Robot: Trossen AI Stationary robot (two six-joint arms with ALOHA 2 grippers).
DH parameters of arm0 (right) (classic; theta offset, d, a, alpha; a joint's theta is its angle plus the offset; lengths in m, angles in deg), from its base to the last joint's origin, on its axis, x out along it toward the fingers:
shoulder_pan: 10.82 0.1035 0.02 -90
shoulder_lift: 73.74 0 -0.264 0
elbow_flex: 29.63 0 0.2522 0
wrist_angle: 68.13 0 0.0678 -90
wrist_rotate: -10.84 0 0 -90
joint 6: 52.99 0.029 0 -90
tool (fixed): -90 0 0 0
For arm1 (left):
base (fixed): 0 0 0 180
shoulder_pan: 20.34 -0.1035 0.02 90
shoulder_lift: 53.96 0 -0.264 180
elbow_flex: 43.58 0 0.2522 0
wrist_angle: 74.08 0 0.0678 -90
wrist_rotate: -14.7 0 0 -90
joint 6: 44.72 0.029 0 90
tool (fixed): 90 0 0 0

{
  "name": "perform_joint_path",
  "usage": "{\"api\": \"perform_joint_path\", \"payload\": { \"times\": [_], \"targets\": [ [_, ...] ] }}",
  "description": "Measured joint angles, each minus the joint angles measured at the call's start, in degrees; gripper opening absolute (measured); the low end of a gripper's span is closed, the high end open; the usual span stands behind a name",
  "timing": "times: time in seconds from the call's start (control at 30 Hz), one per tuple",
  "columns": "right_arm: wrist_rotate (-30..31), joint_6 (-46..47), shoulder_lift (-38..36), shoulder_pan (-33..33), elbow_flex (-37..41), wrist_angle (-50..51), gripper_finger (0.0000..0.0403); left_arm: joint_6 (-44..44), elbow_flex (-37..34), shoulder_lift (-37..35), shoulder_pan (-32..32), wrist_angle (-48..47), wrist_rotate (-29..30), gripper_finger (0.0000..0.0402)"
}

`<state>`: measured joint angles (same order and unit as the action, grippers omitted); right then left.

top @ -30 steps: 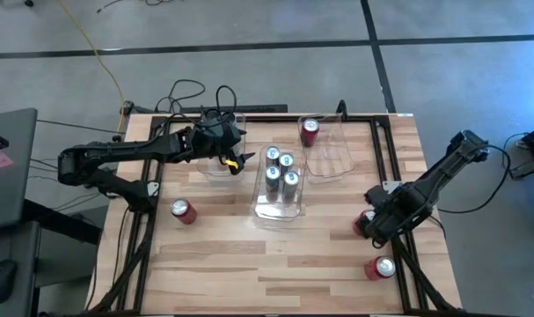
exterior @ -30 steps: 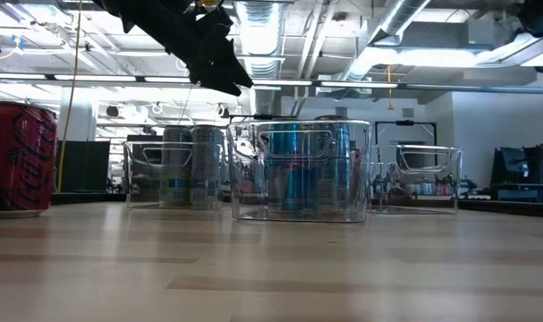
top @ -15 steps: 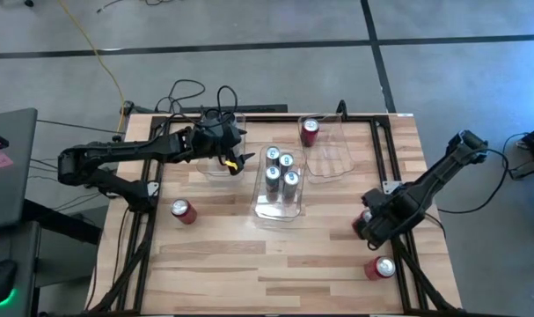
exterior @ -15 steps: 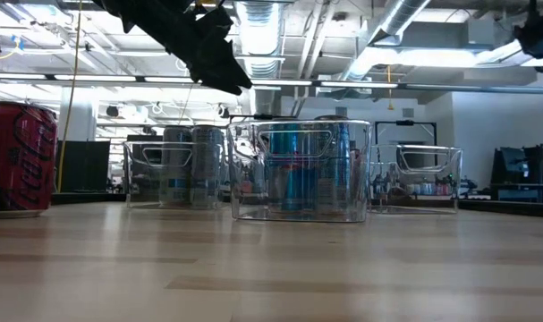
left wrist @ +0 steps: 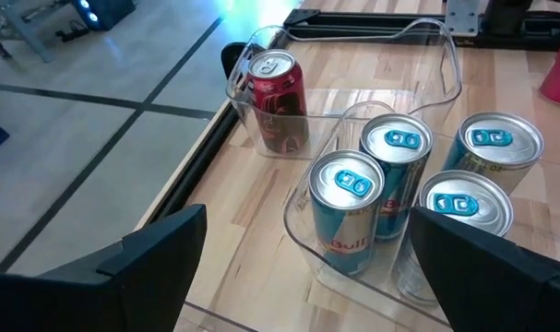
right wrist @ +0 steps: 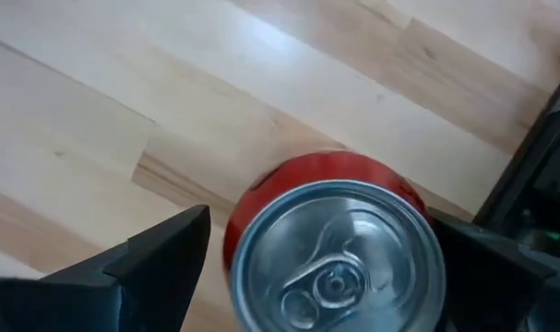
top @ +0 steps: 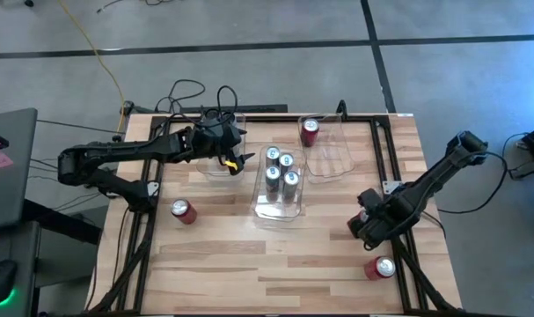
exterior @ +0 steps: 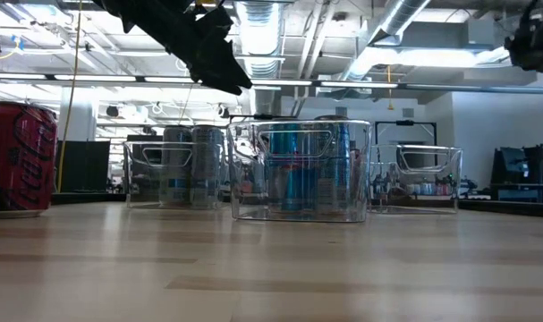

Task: Sort soda cans
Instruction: Put the red-black soda can into the right transparent bin

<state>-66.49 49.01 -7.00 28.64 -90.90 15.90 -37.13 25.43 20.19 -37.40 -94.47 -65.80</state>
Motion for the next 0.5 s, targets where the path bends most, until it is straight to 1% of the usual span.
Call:
{"api": "perform_joint_path", "payload": {
  "times": [0.17, 0.3, 0.4, 0.5],
  "targets": [
    [-0.1, 0.1, 0.0, -0.5, 2.2, -2.1, 0.0395, -0.3, 0.0, 0.0, 0.0, 0.0, 0.0, 0.0372],
    [-0.4, -2.1, 0.0, -1.3, 2.5, -2.7, 0.0388, -0.4, 0.0, 0.0, 0.0, 0.0, 0.0, 0.0372],
    [-0.6, -4.4, 0.0, -2.3, 2.5, -3.9, 0.0361, -0.5, 0.0, 0.0, 0.0, 0.1, 0.0, 0.0372],
    [-0.6, -5.5, 0.0, -3.4, 2.4, -4.6, 0.0323, -0.5, 0.0, 0.0, 0.0, 0.1, 0.0, 0.0372]
  ]
}}
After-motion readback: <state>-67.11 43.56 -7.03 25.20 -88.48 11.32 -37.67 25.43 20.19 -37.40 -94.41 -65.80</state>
